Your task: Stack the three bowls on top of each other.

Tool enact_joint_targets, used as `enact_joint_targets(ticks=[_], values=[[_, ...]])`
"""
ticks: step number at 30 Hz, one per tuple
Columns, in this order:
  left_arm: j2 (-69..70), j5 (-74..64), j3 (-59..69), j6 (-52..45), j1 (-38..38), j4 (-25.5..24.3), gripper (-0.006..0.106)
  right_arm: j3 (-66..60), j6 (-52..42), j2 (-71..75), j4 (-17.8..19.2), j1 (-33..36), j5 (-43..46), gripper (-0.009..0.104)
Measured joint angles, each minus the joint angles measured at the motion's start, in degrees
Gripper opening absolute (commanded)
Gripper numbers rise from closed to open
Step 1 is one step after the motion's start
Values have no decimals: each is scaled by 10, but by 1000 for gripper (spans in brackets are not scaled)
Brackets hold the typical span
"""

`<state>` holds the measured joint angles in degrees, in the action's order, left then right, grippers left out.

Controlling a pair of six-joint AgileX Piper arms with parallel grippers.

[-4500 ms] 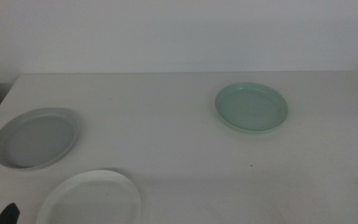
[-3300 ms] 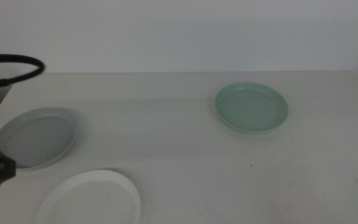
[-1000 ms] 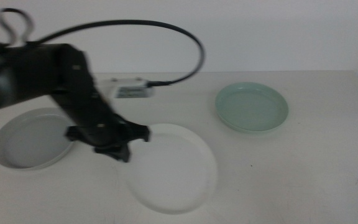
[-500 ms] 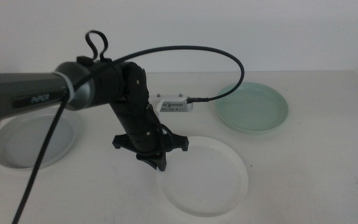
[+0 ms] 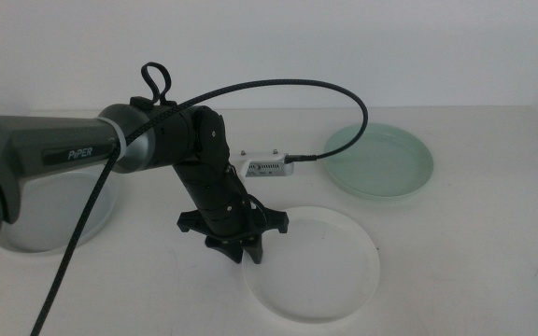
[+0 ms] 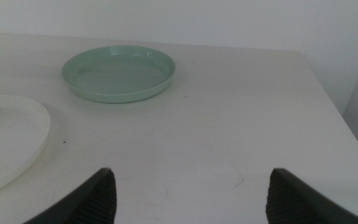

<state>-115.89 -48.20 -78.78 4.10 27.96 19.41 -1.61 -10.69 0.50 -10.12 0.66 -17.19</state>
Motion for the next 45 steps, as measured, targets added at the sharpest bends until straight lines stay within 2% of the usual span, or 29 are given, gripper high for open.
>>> enact_joint_targets(ticks=[2, 5, 12, 16, 26, 32, 38, 45], values=[[2, -11, 0, -6, 0, -5, 82, 0, 0, 0, 0, 0, 0, 61], [18, -36, 0, -14, -5, -33, 106, 0, 0, 0, 0, 0, 0, 61], [105, -100, -27, -17, -54, -108, 105, 0, 0, 0, 0, 0, 0, 61], [163, -140, -31, -23, -121, -124, 105, 0, 0, 0, 0, 0, 0, 61], [206, -164, -31, -109, -346, -130, 105, 0, 0, 0, 0, 0, 0, 61], [181, -124, -31, -164, -442, -116, 105, 0, 0, 0, 0, 0, 0, 61], [125, -87, -31, -208, -496, -105, 105, 0, 0, 0, 0, 0, 0, 61], [51, -40, -31, -221, -512, -80, 105, 0, 0, 0, 0, 0, 0, 61]])
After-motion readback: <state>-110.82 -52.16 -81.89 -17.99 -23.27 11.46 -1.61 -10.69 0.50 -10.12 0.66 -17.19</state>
